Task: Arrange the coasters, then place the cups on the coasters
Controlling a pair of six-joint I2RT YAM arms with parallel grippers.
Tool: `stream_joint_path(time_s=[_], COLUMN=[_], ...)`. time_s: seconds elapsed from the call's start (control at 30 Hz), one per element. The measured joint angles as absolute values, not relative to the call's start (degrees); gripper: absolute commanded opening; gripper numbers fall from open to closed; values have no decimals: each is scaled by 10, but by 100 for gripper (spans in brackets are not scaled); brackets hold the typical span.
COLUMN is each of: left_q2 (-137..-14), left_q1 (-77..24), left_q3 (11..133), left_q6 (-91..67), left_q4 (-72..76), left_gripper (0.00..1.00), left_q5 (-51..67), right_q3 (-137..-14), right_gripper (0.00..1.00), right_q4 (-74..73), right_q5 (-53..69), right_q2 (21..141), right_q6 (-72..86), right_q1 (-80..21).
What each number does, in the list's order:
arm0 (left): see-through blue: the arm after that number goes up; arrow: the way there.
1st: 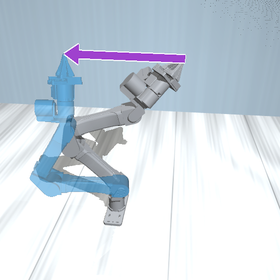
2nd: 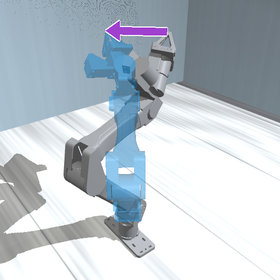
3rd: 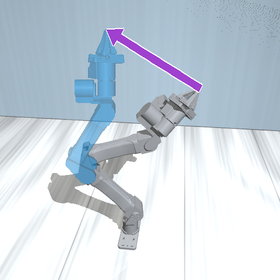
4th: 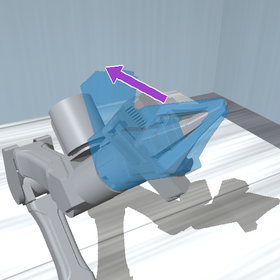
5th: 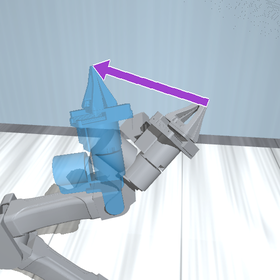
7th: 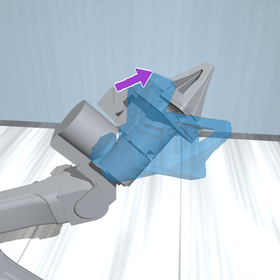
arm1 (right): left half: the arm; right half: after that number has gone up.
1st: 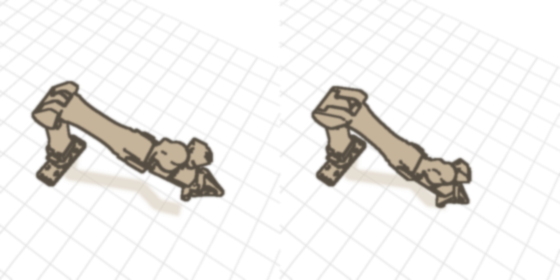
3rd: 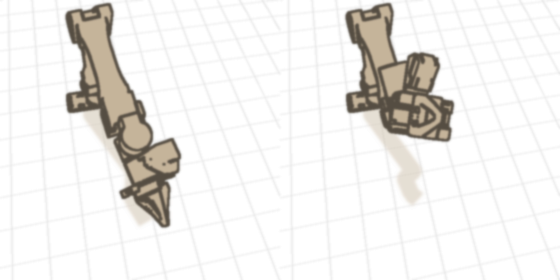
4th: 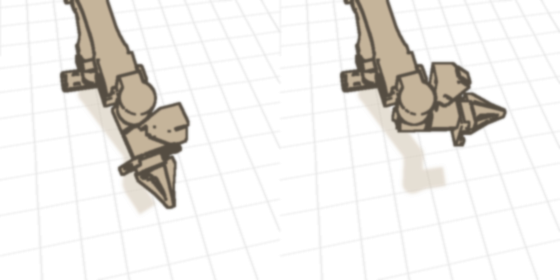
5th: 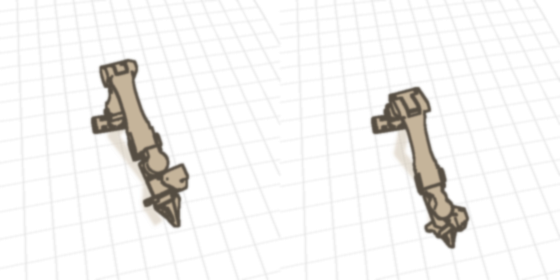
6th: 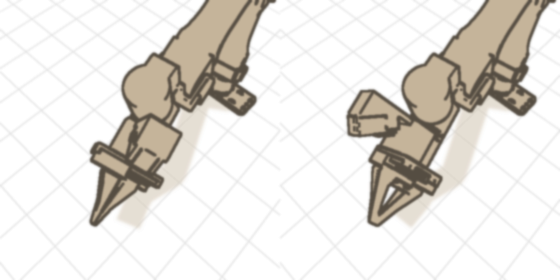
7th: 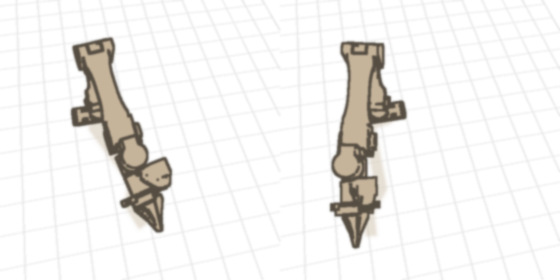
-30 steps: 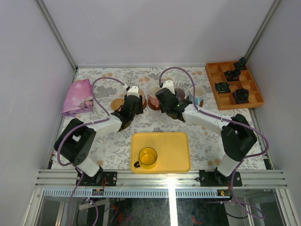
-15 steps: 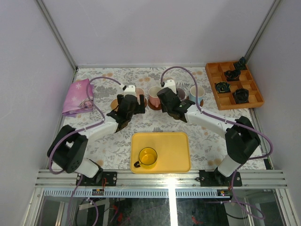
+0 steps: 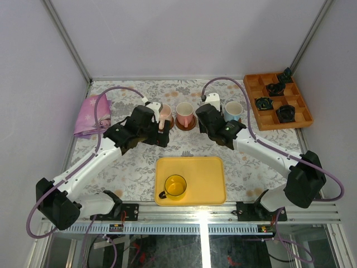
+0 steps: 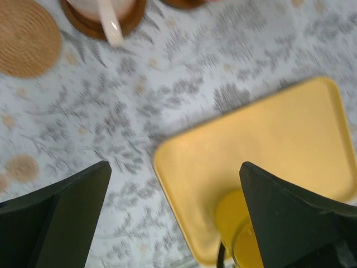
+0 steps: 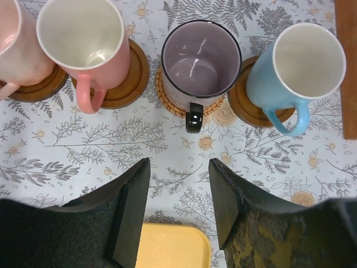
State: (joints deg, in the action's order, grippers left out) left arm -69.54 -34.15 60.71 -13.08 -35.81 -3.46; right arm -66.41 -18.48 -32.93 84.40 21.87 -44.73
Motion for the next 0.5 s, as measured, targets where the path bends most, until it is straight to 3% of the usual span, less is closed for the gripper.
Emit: stream_joint_path(time_s=[0.17,0.3,0.5], left_q2=[-689,-683,-659], left_q1=[-394,-468,-556], left_q3=[647,642,608], left_q6=[-163,-201,-267], left_q4=[-483,-542,-575], left_gripper=[100,100,100], left_q5=[17,28,25], right_q3=[-664,-664,-664], right_gripper=[67,68,88], right_q4=[-203,-216,-221], right_q5=[-345,-351,-353], right_q2=[831,820,807], right_q6=[225,230,235], right_q1=[-446,-444,-443])
